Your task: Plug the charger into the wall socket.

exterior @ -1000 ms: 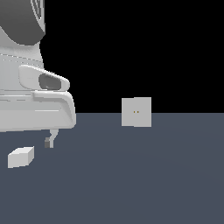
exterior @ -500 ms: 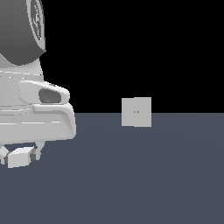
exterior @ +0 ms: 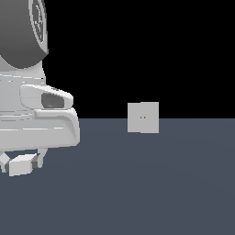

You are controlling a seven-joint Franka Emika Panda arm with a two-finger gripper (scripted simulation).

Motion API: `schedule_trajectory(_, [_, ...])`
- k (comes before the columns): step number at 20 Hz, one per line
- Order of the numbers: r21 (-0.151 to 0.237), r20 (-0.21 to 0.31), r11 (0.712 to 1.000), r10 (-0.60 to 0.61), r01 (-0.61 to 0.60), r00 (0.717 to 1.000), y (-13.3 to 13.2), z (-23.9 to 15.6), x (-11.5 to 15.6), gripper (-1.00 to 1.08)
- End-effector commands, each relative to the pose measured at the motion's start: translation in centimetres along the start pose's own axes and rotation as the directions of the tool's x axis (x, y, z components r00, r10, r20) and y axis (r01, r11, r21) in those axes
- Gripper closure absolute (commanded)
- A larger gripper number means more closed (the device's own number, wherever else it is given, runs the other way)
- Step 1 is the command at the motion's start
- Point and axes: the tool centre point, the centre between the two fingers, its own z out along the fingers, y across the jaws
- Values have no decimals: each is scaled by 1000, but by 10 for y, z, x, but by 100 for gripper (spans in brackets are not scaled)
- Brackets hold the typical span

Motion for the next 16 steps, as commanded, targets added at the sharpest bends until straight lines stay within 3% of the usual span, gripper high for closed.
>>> schedule_trajectory(1, [-1,0,1000,2,-2,1000,1,0,0,108])
schedule_trajectory(9, [-18,-1,998,61,-61,998,36,-9,10,108])
schedule_trajectory(16, [-55,-5,981,186,-186,982,111,-31,25,108])
